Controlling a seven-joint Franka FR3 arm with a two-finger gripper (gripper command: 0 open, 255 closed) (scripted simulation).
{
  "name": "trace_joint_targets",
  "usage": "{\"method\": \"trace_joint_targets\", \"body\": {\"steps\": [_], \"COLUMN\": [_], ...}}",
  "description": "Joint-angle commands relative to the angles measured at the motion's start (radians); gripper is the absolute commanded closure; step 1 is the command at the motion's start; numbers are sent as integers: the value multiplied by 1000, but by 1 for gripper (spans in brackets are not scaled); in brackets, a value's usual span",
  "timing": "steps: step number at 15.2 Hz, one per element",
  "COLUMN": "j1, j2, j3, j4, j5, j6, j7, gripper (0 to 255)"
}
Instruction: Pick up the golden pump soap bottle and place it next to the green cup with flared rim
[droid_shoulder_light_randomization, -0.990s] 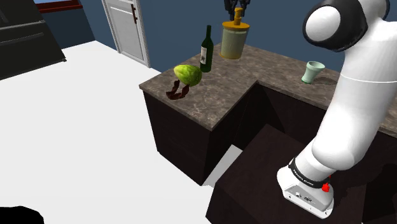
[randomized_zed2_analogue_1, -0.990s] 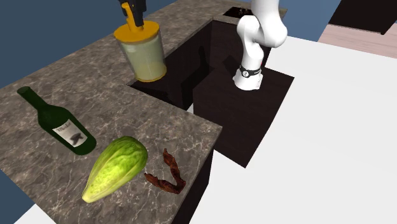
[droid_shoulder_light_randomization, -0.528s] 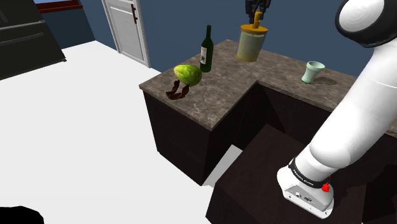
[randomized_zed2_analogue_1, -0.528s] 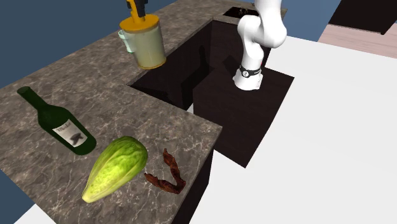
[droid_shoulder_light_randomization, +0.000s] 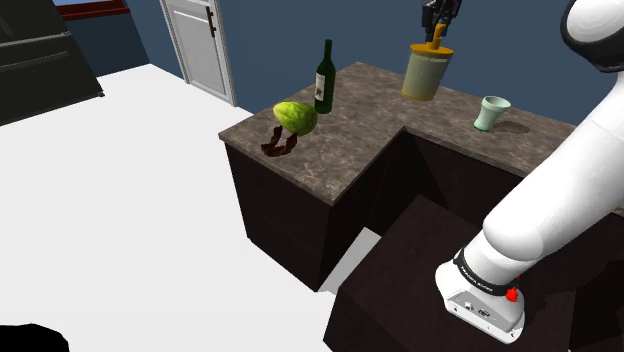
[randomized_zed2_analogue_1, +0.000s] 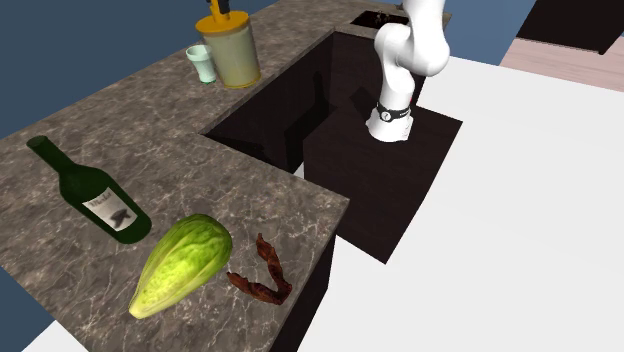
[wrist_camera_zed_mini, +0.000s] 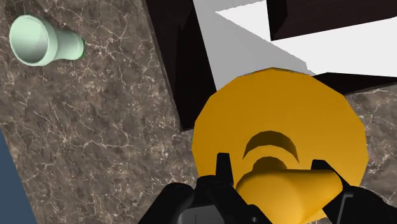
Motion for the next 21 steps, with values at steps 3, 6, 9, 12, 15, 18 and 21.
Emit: {"method": "trace_joint_targets", "body": {"steps": [3, 6, 9, 12, 15, 18, 21], "j1": [-45, -80, -115, -151, -190, -232, -280], "j2": [-24, -31, -28, -14, 11, 48, 97], "j3": [-46, -83, -121, -161, -201, -240, -277], "j4": [-45, -65, -73, -69, -54, -26, 14], "j5": [-6, -7, -3, 6, 22, 47, 82], "j6": [39, 64, 88, 110, 130, 146, 159], "j7": [-88, -155, -226, -299, -376, -455, -537], "gripper": [255, 255, 255, 255, 255, 255, 255]}}
